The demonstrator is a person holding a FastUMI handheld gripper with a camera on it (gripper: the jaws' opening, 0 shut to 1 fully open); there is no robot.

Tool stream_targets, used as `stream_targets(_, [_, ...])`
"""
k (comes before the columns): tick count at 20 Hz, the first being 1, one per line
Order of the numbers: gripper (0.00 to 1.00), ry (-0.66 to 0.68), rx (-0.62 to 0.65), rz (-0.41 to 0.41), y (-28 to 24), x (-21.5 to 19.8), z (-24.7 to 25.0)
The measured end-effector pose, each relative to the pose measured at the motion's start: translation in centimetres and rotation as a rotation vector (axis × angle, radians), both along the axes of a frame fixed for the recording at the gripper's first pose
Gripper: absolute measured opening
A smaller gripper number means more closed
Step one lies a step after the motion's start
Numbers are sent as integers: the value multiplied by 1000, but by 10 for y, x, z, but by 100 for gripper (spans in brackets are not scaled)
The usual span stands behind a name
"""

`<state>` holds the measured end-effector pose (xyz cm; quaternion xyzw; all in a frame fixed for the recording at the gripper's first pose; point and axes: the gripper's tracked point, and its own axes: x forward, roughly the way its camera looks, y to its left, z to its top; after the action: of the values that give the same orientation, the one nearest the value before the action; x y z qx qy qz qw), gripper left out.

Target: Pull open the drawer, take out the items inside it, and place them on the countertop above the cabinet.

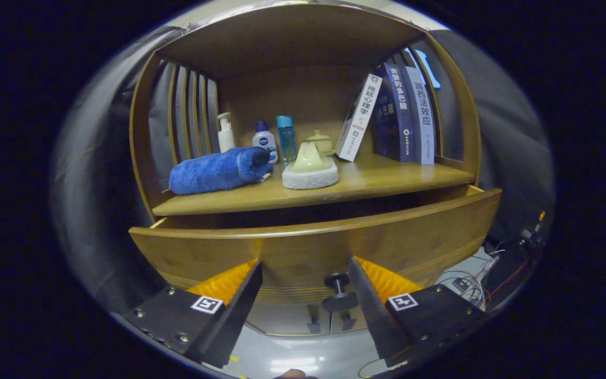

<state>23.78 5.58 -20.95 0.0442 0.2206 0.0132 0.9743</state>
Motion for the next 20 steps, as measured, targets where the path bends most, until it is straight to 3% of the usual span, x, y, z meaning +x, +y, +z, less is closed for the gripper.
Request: stream_targets(20, [99,3,57,-8,5,43,-8])
